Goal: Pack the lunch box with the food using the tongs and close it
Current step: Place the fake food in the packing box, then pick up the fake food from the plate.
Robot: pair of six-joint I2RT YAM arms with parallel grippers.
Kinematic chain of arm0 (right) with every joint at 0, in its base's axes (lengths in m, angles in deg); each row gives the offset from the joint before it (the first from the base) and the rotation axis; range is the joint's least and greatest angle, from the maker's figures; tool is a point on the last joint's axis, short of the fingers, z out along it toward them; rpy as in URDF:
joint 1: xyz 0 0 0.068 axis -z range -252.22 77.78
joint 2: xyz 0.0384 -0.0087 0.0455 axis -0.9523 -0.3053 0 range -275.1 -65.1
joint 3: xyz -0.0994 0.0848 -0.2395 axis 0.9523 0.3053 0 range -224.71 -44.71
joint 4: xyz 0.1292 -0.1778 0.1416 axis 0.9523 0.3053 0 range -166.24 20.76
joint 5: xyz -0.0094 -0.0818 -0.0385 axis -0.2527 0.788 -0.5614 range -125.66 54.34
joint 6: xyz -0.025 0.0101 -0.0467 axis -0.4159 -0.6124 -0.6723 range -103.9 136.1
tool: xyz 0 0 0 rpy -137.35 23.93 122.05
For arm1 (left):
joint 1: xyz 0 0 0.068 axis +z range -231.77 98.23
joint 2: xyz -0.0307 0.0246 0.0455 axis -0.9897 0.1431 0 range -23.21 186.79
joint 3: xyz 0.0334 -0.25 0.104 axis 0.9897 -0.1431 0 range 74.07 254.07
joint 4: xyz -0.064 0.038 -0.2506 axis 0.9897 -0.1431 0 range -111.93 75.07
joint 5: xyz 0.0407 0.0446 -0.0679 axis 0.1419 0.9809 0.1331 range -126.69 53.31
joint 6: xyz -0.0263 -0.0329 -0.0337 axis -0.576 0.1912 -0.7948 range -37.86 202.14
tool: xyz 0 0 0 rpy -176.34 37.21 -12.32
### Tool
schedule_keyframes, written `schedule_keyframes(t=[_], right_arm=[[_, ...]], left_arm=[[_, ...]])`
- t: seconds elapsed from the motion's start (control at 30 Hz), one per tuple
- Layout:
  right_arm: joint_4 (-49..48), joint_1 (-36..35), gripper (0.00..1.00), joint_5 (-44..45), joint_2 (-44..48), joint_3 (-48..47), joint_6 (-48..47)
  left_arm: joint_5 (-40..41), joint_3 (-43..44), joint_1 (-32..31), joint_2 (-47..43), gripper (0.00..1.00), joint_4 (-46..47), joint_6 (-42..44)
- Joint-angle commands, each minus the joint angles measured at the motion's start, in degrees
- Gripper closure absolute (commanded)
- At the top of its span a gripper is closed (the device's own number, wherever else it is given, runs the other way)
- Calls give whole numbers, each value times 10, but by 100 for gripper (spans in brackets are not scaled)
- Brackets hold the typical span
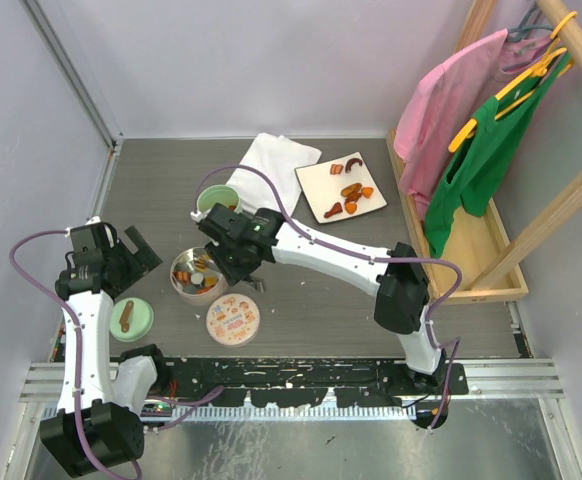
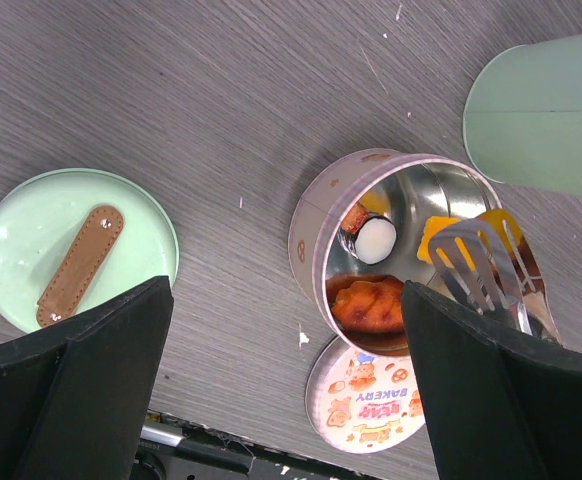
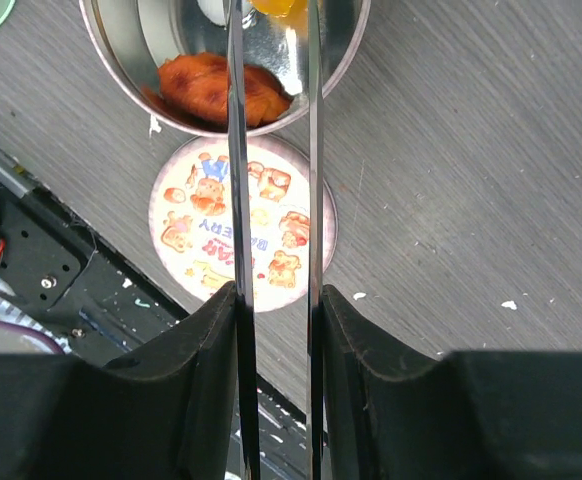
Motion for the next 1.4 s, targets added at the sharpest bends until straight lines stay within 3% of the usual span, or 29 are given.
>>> schedule_keyframes(t=[0.0,0.5,0.77,1.07,1.37], right_arm=[[-4,-3,61,54,2,-54,-11],[-23,-3,57,14,-42,-87,-9],[-43,-3,49,-10,-11,-69,-12],[-87,-2,51,-70,108,27,-7],[-85,4,50,13,267,145,-11]], left_arm=[[-6,1,-3,-3,2,18,-1],[-6,2,-2,-3,2,18,-1],[-7,2,-3,-3,2,18,0],[-9,2,-2,-2,2,19,0],[-12,2,-3,-2,2,20,0]])
